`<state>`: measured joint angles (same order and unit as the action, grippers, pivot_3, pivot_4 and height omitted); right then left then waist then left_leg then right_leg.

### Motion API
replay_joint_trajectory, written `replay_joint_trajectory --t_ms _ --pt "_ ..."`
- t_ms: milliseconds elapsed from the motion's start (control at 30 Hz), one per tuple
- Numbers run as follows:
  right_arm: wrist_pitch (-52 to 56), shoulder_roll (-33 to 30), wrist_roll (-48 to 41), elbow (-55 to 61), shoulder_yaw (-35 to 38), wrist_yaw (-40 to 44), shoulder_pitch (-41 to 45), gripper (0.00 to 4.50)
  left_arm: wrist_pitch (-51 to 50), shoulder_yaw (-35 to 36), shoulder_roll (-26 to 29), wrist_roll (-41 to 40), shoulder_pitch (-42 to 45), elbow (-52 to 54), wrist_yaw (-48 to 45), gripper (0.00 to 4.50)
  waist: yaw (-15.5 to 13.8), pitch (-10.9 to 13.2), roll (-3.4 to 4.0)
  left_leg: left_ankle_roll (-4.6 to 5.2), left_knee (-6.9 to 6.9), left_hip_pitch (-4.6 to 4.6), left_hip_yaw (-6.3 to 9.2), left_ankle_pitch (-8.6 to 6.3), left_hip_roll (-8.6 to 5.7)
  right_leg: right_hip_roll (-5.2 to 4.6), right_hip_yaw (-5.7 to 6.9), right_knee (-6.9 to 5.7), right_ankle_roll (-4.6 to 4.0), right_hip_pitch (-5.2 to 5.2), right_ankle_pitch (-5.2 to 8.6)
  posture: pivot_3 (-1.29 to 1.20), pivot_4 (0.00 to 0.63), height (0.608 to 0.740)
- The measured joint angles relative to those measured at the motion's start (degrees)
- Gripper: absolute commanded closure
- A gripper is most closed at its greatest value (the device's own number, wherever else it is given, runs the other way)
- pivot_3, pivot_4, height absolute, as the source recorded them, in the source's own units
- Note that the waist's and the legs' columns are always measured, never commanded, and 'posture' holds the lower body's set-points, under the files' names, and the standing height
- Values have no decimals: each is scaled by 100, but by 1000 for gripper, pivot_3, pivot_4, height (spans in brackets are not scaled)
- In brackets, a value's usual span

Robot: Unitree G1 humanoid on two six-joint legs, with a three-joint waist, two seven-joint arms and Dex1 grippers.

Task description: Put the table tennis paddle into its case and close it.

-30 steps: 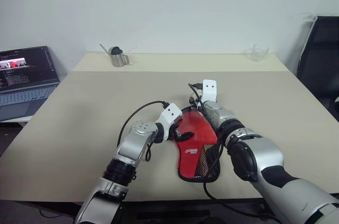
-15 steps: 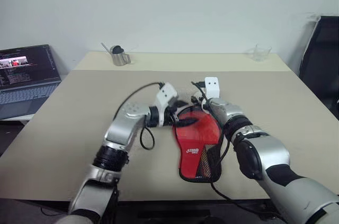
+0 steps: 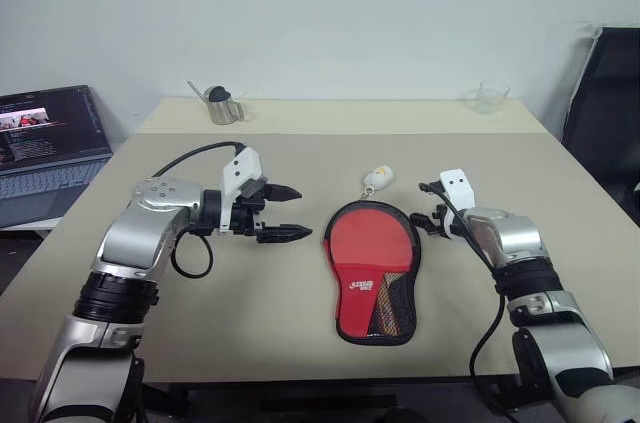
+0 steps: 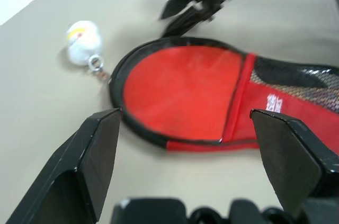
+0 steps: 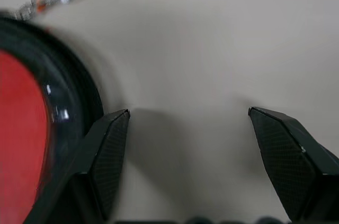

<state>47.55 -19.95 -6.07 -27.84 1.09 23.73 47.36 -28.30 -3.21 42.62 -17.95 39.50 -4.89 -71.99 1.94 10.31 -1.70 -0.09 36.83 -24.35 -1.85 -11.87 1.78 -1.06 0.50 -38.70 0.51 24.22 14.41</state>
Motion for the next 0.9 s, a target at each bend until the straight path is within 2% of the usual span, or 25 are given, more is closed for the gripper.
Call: replay_joint_trajectory --t_ms 300,600,900 --pt "197 -22 -222 283 246 -16 -41 554 7 -125 -203 5 -79 -18 159 286 -1 0 0 0 3 -1 -3 0 -1 2 -4 1 1 0 1 0 150 740" --pt "427 -90 -480 494 597 -43 161 554 8 -128 -181 17 -111 -19 237 286 -3 1 0 0 2 -2 -3 0 0 2 -4 2 1 0 1 0 150 740" --pt "835 363 -706 956 163 117 -330 554 6 -128 -124 18 -185 -13 258 286 -10 1 0 0 5 -3 -2 0 -3 0 -3 1 1 -1 1 0 150 740"
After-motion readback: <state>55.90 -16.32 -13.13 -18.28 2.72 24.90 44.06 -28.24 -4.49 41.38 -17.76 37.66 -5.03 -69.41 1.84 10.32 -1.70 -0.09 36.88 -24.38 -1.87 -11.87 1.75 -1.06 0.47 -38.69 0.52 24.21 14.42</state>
